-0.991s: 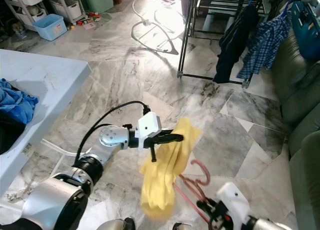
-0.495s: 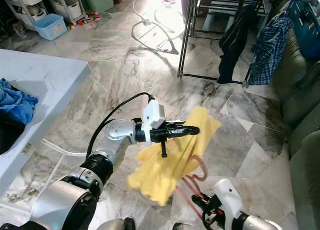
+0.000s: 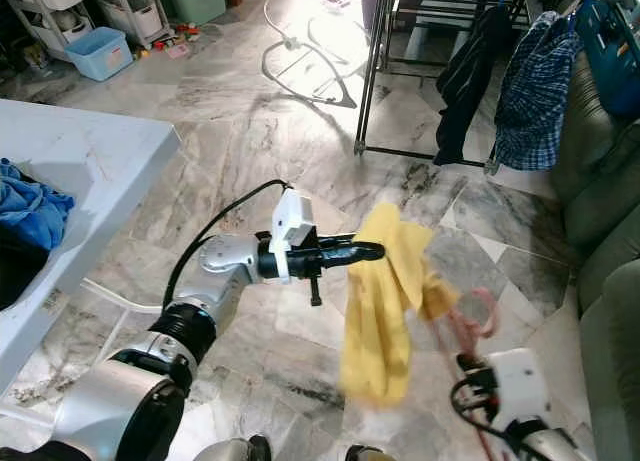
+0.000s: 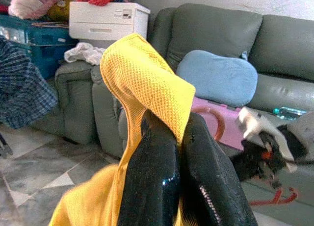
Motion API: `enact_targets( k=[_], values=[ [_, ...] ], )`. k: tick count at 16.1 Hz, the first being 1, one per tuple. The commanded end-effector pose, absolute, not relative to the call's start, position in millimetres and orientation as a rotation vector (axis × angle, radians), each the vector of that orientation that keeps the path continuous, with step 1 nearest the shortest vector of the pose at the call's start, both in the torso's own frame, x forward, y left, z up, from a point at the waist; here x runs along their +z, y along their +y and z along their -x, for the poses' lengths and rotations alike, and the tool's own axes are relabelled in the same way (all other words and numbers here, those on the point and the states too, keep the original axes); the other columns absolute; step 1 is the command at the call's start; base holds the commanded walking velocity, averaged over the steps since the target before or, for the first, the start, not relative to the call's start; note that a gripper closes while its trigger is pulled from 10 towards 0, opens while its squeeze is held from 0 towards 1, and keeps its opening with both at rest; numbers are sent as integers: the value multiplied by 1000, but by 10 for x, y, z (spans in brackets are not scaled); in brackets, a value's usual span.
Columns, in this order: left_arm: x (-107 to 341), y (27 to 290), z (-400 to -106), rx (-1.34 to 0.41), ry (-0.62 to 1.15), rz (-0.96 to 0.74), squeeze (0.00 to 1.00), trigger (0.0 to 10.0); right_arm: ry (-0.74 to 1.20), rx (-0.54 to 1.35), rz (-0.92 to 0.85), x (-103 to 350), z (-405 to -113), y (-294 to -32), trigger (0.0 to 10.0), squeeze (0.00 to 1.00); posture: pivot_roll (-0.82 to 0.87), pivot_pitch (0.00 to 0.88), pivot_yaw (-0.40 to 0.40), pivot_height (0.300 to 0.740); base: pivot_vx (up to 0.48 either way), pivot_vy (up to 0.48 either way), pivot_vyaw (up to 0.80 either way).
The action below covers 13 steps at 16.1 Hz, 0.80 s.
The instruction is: Hang hanger
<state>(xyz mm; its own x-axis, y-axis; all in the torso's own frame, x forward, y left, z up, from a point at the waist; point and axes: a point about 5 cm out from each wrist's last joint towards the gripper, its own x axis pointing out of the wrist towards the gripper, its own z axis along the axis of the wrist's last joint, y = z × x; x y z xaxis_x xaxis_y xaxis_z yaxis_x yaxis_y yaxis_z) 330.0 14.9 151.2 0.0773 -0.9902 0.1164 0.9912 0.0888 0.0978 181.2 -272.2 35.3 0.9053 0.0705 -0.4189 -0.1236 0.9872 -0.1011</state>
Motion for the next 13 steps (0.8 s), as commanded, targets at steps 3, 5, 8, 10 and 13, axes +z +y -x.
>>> enact_targets(
  k=[3, 5, 8, 10, 13],
  values=[
    [1434, 194, -3285, -1452, -165, -79, 0, 10000, 401, 9, 107, 355, -1801, -2817, 10000, 0, -54, 147, 28, 740, 0, 0, 0],
    [1267, 224, -3220, -1431, -139, -156, 0, 10000, 349, -11, 86, 448, -1872, -2826, 10000, 0, -58, 145, 28, 740, 0, 0, 0],
    [1061, 236, -3129, -1366, -118, -221, 0, 10000, 247, -19, 33, 653, -2007, -2786, 10000, 0, -68, 139, 25, 740, 0, 0, 0],
    [927, 221, -3032, -1360, -107, -238, 0, 10000, 138, -28, -4, 880, -2130, -2753, 10000, 0, -75, 136, 21, 740, 0, 0, 0],
    [887, 167, -2971, -1305, -149, -224, 0, 10000, -38, -104, -114, 1224, -2295, -2827, 10000, 0, -80, 130, 12, 740, 0, 0, 0]
  ],
)
